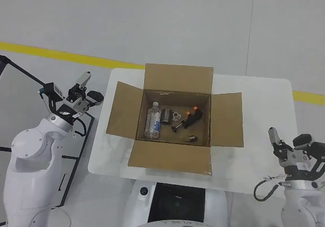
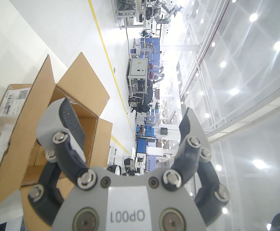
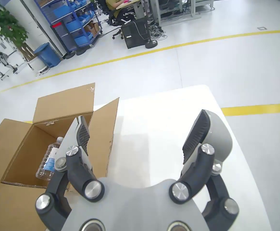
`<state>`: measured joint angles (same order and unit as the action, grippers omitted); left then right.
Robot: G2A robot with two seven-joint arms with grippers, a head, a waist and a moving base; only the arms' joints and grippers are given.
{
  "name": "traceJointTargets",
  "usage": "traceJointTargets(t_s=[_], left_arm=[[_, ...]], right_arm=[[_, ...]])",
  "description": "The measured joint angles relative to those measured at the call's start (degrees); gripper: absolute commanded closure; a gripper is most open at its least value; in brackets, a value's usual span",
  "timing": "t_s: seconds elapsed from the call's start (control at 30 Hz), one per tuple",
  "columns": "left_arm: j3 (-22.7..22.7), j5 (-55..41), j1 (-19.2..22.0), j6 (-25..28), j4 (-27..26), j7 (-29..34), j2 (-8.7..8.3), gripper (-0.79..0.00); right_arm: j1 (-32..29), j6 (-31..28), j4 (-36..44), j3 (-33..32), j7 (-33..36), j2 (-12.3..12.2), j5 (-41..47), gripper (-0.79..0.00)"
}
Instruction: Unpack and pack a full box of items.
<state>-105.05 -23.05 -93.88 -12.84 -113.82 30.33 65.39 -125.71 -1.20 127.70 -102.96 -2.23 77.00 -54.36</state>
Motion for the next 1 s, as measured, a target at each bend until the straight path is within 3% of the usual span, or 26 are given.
traceJointTargets(t_s=[0.1, 0.47, 0.67, 0.8, 0.93, 1.0], left_arm=[[0.0, 0.0, 0.0, 0.0, 0.0, 0.0, 0.0, -0.785], [0.0, 0.0, 0.0, 0.0, 0.0, 0.0, 0.0, -0.785], [-2.5, 0.0, 1.9, 0.6, 1.9, -0.5, -0.26, -0.785], [-3.6, 3.2, 3.5, 5.1, 5.3, -0.2, -0.6, -0.785], [1.3, 13.6, 1.0, 13.7, 8.0, 3.0, -0.79, -0.785], [2.1, 17.3, 0.6, 14.7, 8.4, 5.1, -0.84, -0.785]], right_arm=[[0.6, 1.1, -1.4, 2.0, 0.3, 0.0, -3.7, -0.785], [0.7, 1.2, -1.3, 1.7, 0.2, 0.0, -3.4, -0.785], [4.7, 5.4, -2.8, -2.0, 0.4, 0.0, -3.3, -0.767], [6.2, 6.8, -8.2, -6.1, -1.6, 0.1, -1.7, -0.767], [7.4, 6.2, -12.4, -8.4, 0.1, 0.0, 0.9, -0.785], [7.3, 5.9, -12.8, -8.6, 0.7, 0.0, 1.5, -0.785]])
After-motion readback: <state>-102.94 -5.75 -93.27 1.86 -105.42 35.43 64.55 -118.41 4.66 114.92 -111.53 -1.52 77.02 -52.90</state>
